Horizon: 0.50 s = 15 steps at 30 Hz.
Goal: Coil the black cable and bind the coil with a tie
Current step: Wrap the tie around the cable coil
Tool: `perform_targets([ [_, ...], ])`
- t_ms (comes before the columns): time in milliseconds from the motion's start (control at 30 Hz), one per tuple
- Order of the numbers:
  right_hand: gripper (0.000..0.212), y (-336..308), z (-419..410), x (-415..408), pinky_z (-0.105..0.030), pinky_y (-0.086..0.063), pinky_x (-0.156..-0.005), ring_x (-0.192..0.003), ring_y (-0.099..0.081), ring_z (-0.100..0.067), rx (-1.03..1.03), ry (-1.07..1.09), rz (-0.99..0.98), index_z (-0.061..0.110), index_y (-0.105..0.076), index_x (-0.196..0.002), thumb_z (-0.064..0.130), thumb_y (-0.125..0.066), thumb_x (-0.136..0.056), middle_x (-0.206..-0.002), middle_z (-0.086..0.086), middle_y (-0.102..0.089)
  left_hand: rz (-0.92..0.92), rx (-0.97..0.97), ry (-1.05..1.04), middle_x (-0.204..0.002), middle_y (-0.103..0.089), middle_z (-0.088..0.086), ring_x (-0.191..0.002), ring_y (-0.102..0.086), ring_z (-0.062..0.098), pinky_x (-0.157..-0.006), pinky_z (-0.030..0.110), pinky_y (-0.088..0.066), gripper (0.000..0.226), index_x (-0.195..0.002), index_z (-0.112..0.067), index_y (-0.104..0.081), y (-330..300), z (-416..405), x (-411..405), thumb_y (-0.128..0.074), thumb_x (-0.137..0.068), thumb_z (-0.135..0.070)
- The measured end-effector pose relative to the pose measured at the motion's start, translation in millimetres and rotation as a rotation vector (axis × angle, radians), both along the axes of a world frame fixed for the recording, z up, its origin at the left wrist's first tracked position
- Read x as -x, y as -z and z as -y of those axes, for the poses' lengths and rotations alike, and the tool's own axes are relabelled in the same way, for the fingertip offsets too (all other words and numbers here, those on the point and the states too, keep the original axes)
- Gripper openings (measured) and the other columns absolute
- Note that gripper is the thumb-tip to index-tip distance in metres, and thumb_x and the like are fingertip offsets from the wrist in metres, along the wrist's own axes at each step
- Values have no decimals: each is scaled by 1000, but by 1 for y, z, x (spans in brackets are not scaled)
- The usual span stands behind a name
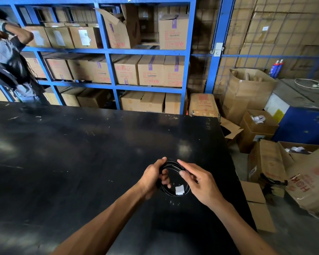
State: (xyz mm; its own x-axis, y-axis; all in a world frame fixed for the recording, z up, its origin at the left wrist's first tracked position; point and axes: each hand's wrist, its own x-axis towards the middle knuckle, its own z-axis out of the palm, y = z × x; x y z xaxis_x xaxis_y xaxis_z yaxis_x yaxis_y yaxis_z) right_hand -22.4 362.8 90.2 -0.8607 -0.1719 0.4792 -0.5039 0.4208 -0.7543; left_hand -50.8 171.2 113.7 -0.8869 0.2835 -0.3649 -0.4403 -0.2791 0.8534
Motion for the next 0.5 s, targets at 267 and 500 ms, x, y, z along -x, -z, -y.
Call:
perform_targets([
  [267, 41, 5, 6, -4, -36, -61, -66, -68, -67, -29, 178, 31, 152, 29, -70, -121, -4, -60, -99, -91, -10, -69, -41, 107, -11, -48, -30, -2, -40, -27, 15, -45, 29, -39, 44, -63, -12, -53, 4, 0, 2, -57, -93, -44],
  [500, 38, 12, 3, -7, -29, -58, -58, -65, -65, -12, 78, 90, 100, 17, -73, -121, -10, -61, -96, -92, -4, -69, -112, 164, 75, -49, -31, 0, -42, -31, 17, -52, 33, -46, 46, -58, -18, -54, 13, -3, 1, -66, -87, -51],
])
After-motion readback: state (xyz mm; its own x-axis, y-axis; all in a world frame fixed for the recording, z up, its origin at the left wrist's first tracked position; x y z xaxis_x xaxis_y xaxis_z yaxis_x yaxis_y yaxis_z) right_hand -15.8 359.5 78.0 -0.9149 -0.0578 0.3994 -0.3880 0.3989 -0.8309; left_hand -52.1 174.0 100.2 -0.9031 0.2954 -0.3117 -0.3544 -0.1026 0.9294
